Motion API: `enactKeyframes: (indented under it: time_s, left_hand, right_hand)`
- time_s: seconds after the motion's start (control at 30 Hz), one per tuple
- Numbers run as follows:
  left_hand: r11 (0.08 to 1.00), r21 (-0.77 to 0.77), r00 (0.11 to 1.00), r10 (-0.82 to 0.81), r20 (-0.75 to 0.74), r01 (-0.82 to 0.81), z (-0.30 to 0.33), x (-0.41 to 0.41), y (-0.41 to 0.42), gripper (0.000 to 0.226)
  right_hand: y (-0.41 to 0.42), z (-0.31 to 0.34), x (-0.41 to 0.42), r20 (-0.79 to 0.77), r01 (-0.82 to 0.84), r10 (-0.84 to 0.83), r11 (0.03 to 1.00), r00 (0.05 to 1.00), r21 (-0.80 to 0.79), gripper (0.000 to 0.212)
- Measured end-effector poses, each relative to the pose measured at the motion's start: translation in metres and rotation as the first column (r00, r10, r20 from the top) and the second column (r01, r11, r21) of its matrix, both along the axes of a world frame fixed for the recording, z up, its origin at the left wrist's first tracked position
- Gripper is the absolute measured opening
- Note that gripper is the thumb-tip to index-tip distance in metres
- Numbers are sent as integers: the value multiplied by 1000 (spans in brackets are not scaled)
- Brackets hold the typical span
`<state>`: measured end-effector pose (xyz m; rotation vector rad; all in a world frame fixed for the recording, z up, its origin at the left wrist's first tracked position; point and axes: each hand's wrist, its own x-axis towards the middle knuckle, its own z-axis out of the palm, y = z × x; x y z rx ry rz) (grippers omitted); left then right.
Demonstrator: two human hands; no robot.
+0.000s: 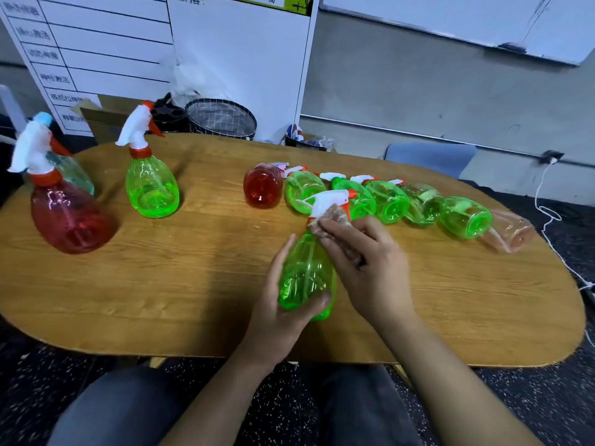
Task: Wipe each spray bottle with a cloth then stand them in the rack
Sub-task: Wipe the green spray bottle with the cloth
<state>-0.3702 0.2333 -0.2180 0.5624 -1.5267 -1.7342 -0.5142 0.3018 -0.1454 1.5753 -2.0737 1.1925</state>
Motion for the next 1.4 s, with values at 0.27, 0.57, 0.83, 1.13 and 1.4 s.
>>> enactKeyframes:
  time_s: [0.27, 0.57, 0.83, 1.13, 1.4]
  left_hand:
    - [999, -2, 999, -35, -11, 35, 2, 2, 0, 94]
    - [998, -17, 998, -69, -9, 68, 4, 4, 0, 89]
    - [997, -47, 998, -57, 14, 57, 5, 5, 1, 90]
    - [998, -27, 998, -57, 14, 57, 4, 6, 1, 88]
    - [996, 3, 996, -92, -3, 92, 5, 7, 0, 88]
  right_hand:
    - [-20, 34, -31, -235, -60, 92, 988, 968, 142, 25]
    - [-24, 33, -40, -160, 42, -29, 996, 987, 81, 27]
    - [-28, 30, -44, -108, 150, -147, 988, 983, 22, 26]
    - [-28, 26, -46, -58, 185, -186, 983, 981, -10, 24]
    - [-29, 22, -37, -79, 1, 3, 998, 997, 56, 26]
